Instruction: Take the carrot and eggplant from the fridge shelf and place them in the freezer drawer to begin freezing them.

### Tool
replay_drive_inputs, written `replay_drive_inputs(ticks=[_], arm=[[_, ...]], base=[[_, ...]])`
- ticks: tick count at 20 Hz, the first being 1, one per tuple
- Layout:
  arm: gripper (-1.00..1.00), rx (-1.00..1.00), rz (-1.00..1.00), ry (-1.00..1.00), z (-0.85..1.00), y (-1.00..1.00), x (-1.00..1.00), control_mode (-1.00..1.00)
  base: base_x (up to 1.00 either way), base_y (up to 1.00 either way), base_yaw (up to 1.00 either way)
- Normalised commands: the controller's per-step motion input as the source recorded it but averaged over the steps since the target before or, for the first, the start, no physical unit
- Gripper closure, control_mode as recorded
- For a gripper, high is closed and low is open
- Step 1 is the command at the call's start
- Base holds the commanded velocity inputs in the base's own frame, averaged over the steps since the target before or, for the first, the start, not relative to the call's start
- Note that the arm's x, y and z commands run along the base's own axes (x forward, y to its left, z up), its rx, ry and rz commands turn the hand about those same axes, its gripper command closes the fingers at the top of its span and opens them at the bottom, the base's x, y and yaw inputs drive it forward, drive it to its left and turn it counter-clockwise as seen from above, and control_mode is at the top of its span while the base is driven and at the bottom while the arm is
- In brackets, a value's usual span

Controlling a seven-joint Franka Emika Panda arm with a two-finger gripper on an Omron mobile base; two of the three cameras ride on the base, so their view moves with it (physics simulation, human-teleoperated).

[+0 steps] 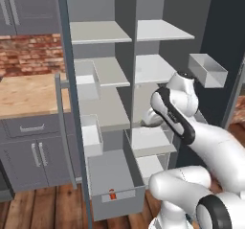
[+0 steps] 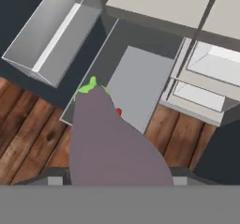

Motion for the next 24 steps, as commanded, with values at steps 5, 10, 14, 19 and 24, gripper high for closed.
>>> replay_drive_inputs(ticks=[5,10,14,19,24], arm=[[1.0,-0.07,0.23,0.16,-0.88,0.33,0.6,-1.0],[1.0,-0.04,0.19,0.05,-0.85,0.23,0.41,-1.0],[1.0,0.0,0.17,-0.01,-0.71,0.0,0.15,-1.0],[1.0,0.0,0.13,-0.02,-0.71,0.03,0.13,-1.0],[1.0,0.0,0.1,-0.01,-0.71,0.07,0.09,-1.0]], base=[[0.0,0.0,0.0],[0.0,0.0,0.0],[0.0,0.0,0.0],[0.0,0.0,0.0],[0.0,0.0,0.0]])
